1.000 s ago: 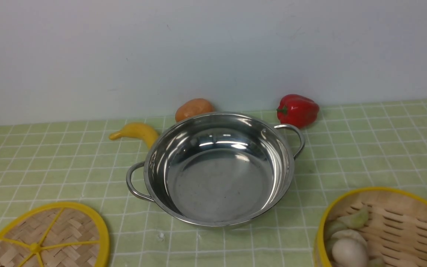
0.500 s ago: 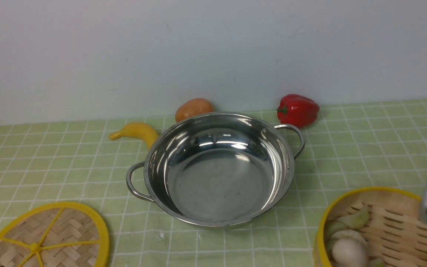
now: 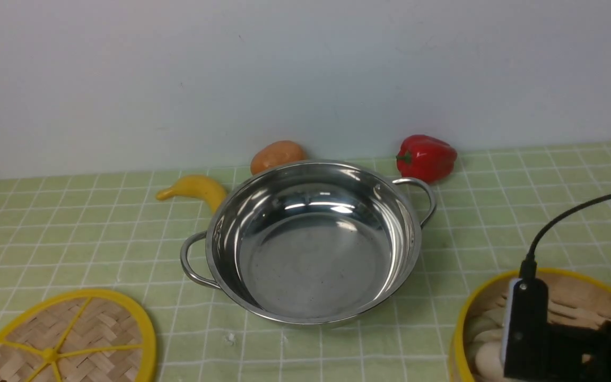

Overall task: Place the steamer in the pot on the green tablecloth, and put the lid on the steamer.
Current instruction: 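Reach for and grasp the rim of the bamboo steamer holding the buns with the right gripper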

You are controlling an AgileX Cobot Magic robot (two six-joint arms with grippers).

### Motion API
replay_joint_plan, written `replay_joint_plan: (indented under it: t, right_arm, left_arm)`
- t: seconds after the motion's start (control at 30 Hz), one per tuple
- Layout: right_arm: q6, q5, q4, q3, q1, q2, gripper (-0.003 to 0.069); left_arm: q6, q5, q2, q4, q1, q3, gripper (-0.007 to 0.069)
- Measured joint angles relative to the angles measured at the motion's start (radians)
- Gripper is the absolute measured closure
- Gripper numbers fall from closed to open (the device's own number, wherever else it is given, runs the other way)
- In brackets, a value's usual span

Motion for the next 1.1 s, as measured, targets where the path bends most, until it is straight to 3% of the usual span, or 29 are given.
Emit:
replay_joint_plan:
  t: [0.43,0.63,0.67,0.7,0.77,0.8,1.1]
  right_arm:
    - [0.003,-0.076,0.005,0.000,0.001,0.235,0.0320]
    - [0.068,-0.113,0.005,-0.001,0.001,0.306,0.0397]
    - [0.093,-0.112,0.006,-0.002,0.001,0.310,0.0466]
    - [0.096,-0.111,0.006,-0.002,0.001,0.310,0.0466]
    - [0.123,-0.106,0.003,-0.002,0.001,0.312,0.0581]
    - [0.132,-0.103,-0.006,-0.003,0.001,0.312,0.0605]
    - [0.256,-0.074,-0.002,-0.031,0.001,0.254,0.0603]
  left_arm:
    - [0.000,0.000,0.000,0.000,0.000,0.000,0.0382]
    - [0.000,0.000,0.000,0.000,0.000,0.000,0.0382]
    - [0.000,0.000,0.000,0.000,0.000,0.000,0.0382]
    - [0.000,0.000,0.000,0.000,0.000,0.000,0.0382]
    - [0.000,0.000,0.000,0.000,0.000,0.000,0.0382]
    - [0.000,0.000,0.000,0.000,0.000,0.000,0.0382]
    - [0.000,0.000,0.000,0.000,0.000,0.000,0.0382]
